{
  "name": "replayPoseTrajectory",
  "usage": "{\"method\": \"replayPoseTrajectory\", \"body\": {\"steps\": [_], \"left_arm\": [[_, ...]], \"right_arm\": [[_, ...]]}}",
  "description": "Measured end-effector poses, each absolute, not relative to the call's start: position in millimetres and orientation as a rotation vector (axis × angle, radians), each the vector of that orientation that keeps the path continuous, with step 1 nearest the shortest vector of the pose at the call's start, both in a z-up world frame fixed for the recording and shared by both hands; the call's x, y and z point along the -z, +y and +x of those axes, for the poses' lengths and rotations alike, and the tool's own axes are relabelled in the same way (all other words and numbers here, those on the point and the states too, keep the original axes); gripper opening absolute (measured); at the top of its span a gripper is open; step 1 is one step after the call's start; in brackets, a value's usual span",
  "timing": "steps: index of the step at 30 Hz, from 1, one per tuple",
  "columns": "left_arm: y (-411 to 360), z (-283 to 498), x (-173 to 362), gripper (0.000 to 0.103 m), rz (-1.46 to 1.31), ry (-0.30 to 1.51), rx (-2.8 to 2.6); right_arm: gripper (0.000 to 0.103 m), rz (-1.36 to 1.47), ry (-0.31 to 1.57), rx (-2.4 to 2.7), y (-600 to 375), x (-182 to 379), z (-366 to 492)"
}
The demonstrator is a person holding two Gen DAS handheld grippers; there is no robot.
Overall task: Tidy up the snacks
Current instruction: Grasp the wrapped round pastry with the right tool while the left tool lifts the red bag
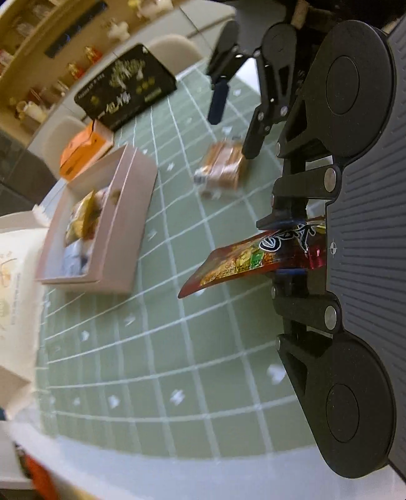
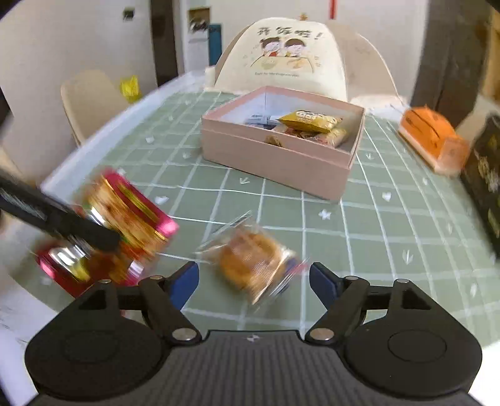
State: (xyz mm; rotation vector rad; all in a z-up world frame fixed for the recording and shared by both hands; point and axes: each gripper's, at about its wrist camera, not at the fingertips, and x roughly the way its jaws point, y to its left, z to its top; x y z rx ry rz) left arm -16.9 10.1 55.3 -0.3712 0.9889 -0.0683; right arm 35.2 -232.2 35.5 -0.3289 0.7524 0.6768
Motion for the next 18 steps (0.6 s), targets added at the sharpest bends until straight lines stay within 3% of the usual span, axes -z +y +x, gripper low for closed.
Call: {"method": "replayPoseTrajectory", "body": {"steps": [7,14,18], "left_arm": [[13,-18,-55,0.028,-0.361,1.002,0.041],[16,-21,-49,0.031,-0.374,1.015,0.036],[12,-24,-43,0.039,-0.364,1.040,0.065]], "right_arm": [[0.079,-0.268,0.885,-0.728,-208,-26,59],[0.079,-0.382,0.775,-0.812,-181,-34,41],[0.080,-0.432,0.797,-0.852,-175,-22,60]]}}
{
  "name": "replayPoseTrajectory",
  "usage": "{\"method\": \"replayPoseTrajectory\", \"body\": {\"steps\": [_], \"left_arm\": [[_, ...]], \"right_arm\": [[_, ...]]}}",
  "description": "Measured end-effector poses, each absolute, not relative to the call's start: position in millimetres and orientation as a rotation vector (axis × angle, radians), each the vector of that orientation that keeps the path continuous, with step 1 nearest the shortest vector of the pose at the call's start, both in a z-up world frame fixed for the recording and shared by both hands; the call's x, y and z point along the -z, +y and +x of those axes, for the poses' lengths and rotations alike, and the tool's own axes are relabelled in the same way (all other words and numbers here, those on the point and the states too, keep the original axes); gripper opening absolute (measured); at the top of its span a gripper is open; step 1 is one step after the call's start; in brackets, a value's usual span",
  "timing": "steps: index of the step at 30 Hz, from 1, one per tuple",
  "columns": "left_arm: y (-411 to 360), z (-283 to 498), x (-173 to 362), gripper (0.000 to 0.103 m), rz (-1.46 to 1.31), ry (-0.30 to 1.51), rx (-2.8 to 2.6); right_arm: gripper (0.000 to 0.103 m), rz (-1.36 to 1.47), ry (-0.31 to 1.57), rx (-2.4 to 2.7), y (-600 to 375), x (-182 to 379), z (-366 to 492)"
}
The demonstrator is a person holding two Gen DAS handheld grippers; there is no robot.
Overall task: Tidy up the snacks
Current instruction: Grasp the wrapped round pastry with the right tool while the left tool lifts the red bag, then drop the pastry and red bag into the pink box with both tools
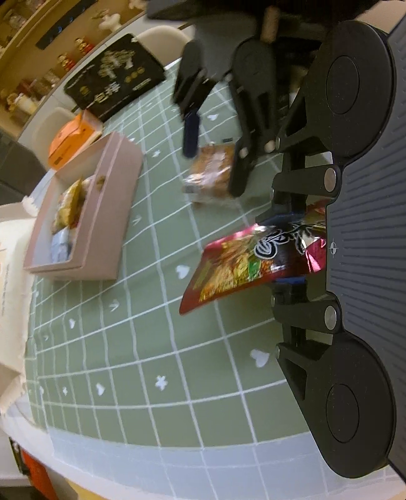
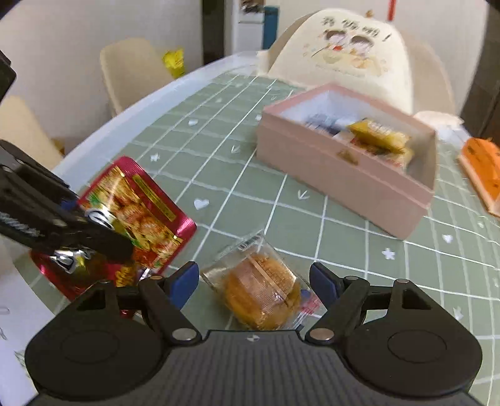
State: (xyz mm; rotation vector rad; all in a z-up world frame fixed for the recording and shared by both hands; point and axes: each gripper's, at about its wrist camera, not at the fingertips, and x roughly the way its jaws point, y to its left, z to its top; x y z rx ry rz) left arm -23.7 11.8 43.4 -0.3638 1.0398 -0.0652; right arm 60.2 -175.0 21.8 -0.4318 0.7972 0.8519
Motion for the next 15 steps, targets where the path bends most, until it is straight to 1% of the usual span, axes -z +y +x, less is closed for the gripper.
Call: {"method": "replayPoseTrajectory", "body": {"steps": [2,3,4,5,7,8,10,11,13,15], "left_arm": [[7,-25,-38,0.042,-0.369,1.054,0.103],[5,-25,-35,0.045,-0.373,1.060,0.117],[4,-25,-33,0.045,-0.381,1.060,0.124],[4,-25,-31,0.045,-0.391,1.054,0.129],[4,-25,-30,0.042,-0.413,1.049,0.137],[3,-24,-31,0.040,-0.419,1.045,0.145],[4,-27,-32,0.032,-0.449,1.015,0.175],[4,-28,-34,0.031,-0.466,0.992,0.190],[6,-29,-38,0.025,-0.497,0.941,0.193],[8,-26,-44,0.023,-0.520,0.884,0.186]], "right_arm": [[0.080,-0.436,0.833,-0.856,-174,-16,69],[0.078,-0.432,0.848,-0.850,-174,-14,68],[0.076,-0.424,0.856,-0.847,-174,-12,68],[0.066,-0.410,0.851,-0.848,-176,-13,66],[0.055,-0.395,0.858,-0.855,-179,-16,62],[0.055,-0.387,0.864,-0.850,-180,-18,60],[0.055,-0.374,0.874,-0.828,-183,-21,55],[0.055,-0.357,0.871,-0.818,-188,-26,52],[0.055,-0.312,0.865,-0.798,-202,-37,48],[0.055,-0.261,0.860,-0.776,-213,-45,48]]}}
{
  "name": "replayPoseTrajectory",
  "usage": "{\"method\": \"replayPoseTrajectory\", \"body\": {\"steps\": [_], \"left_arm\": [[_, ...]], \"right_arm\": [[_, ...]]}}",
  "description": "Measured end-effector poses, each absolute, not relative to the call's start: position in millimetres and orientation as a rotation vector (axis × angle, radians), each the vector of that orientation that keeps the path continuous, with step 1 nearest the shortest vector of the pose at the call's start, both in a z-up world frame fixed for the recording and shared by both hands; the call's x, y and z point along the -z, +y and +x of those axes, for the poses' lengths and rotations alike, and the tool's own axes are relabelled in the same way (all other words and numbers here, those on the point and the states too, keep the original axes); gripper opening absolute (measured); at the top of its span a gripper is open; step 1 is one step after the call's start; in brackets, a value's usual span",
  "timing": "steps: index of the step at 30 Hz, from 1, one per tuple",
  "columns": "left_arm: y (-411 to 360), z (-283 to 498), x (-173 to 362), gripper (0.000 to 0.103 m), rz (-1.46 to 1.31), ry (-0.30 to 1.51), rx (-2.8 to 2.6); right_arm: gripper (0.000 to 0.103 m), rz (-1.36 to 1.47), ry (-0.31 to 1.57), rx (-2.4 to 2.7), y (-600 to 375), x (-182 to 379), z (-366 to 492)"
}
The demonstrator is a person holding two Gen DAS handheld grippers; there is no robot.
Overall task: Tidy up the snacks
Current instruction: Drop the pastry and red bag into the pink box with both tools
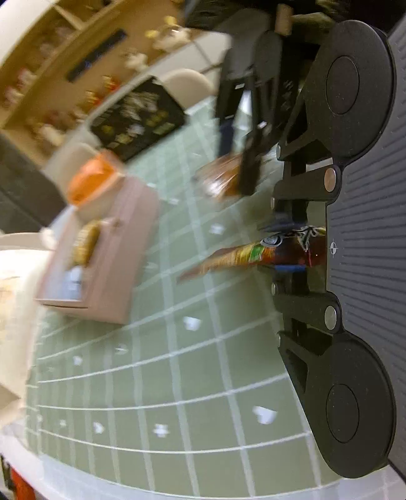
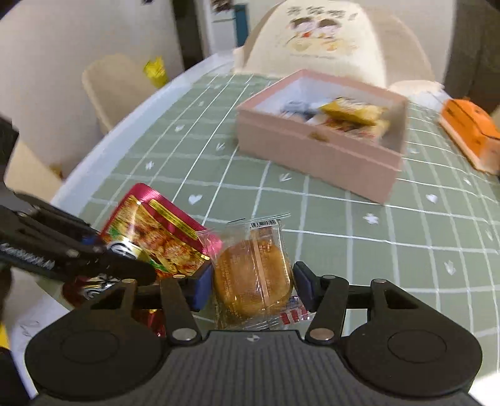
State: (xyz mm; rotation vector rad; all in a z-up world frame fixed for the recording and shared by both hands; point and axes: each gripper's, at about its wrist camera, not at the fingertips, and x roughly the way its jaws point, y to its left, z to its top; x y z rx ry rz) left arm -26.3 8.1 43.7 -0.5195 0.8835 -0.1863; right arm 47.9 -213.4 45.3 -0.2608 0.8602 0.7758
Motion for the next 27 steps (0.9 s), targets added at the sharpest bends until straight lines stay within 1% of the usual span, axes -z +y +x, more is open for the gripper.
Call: {"method": "replayPoseTrajectory", "body": {"steps": [5,12,13,15,17,22,27], "left_arm": [[12,2,-78,0.021,-0.544,0.776,0.236],[23,100,-176,0.021,-0.507,0.513,0.327],[28,116,-181,0.024,-0.516,0.494,0.319],[45,152,-171,0.025,-0.590,0.543,0.262],[63,161,-157,0.027,-0.616,0.566,0.166],[79,116,-126,0.027,-0.574,0.591,0.115],[59,68,-107,0.027,-0.442,0.647,0.046]], "right_arm": [[0.055,-0.163,0.840,-0.690,-244,-67,52],[0.055,-0.071,0.806,-0.632,-269,-87,65],[0.055,-0.066,0.803,-0.624,-269,-89,67],[0.055,-0.071,0.803,-0.606,-268,-91,72],[0.055,-0.082,0.822,-0.586,-269,-92,77],[0.055,-0.096,0.849,-0.549,-276,-90,85],[0.055,-0.141,0.759,-0.533,-262,-113,109]]}}
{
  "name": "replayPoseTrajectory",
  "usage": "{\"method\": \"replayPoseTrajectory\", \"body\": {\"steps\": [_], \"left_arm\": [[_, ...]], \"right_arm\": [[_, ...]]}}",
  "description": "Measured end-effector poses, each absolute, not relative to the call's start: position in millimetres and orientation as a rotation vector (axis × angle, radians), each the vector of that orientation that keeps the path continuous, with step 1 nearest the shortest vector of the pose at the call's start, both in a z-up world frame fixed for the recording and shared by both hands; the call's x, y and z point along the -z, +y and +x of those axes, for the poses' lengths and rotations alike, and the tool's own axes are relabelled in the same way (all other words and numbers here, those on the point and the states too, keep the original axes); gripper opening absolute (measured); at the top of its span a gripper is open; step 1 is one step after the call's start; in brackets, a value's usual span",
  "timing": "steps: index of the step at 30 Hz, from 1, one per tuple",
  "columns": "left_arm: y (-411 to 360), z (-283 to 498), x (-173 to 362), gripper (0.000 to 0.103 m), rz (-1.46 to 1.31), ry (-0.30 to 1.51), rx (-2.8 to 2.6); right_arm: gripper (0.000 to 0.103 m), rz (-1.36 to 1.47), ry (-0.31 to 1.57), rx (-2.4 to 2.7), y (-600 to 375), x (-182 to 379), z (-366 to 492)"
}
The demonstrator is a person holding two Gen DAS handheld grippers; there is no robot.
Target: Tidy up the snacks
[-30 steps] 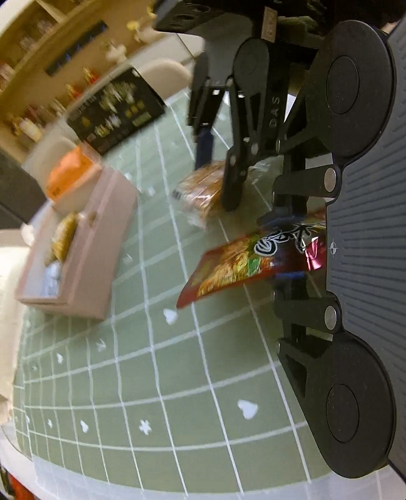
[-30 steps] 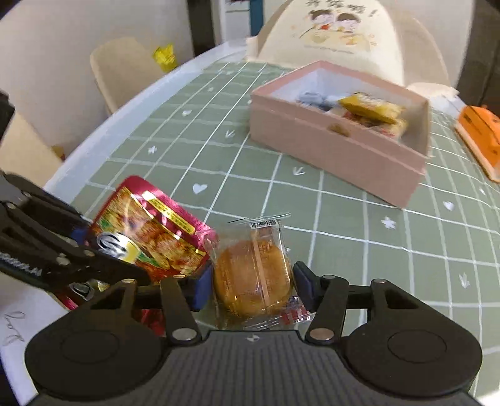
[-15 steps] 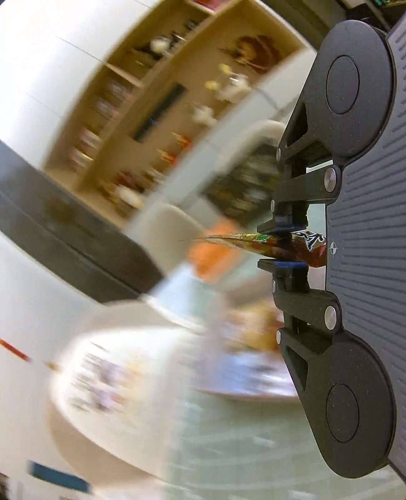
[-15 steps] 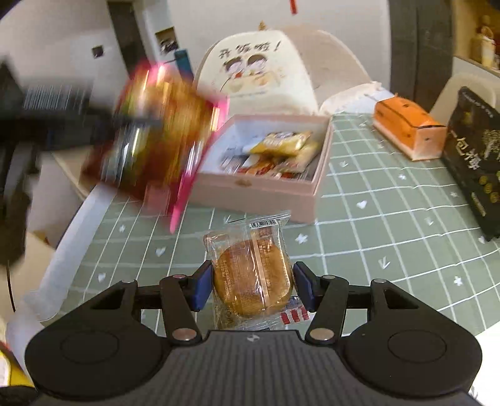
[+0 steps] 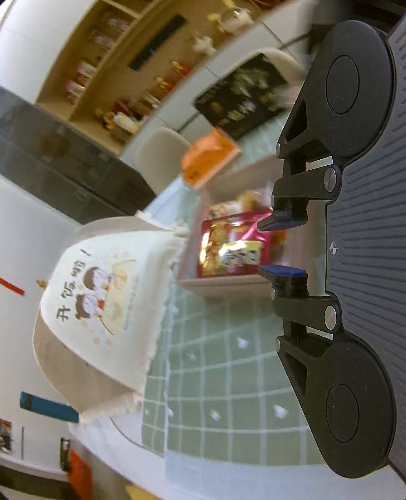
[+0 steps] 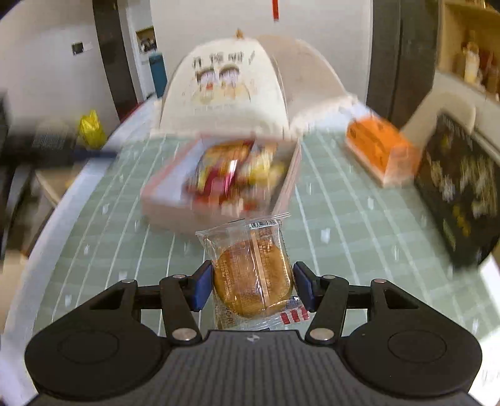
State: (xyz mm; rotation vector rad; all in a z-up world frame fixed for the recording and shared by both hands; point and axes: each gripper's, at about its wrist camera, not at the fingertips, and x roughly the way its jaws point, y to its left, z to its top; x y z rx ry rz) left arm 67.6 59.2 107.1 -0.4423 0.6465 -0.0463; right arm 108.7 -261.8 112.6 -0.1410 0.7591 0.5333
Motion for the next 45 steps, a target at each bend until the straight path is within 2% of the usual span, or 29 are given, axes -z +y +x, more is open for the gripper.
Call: {"method": "replayPoseTrajectory", "body": {"steps": [3,4,5,8,12,19,21,23,25,28,39,45], "left_arm": [[43,59,-100,0.027,-0.334,0.682,-0.010],[38,55,-95,0.027,-0.280,0.693,-0.036],[31,52,-89,0.027,-0.231,0.705,-0.052],[22,37,-73,0.027,-0.168,0.723,-0.052],[11,16,-53,0.027,-0.175,0.747,-0.064],[-2,7,-17,0.027,-0.139,0.779,-0.145],[-7,7,-12,0.028,-0.127,0.737,-0.152],[-16,11,-11,0.031,-0.092,0.719,-0.150],[-24,17,-8,0.047,-0.065,0.701,-0.128],[-36,23,-3,0.066,-0.029,0.682,-0.104],[-40,33,1,0.068,-0.041,0.664,-0.169],[-40,33,2,0.068,-0.042,0.653,-0.180]], "right_arm": [[0.055,-0.121,0.663,-0.523,-233,-135,147],[0.064,-0.115,0.599,-0.527,-221,-142,160],[0.082,-0.129,0.559,-0.520,-209,-146,171],[0.082,-0.165,0.606,-0.488,-186,-143,199],[0.082,-0.081,0.685,-0.527,-204,-119,176],[0.082,-0.111,0.841,-0.456,-214,-26,119],[0.082,-0.115,0.877,-0.435,-211,-7,115],[0.083,-0.142,0.830,-0.413,-207,1,109],[0.087,-0.178,0.807,-0.388,-206,4,101],[0.101,-0.149,0.777,-0.339,-209,11,101],[0.103,-0.104,0.669,-0.346,-229,22,98],[0.103,-0.110,0.670,-0.343,-230,21,99]]}}
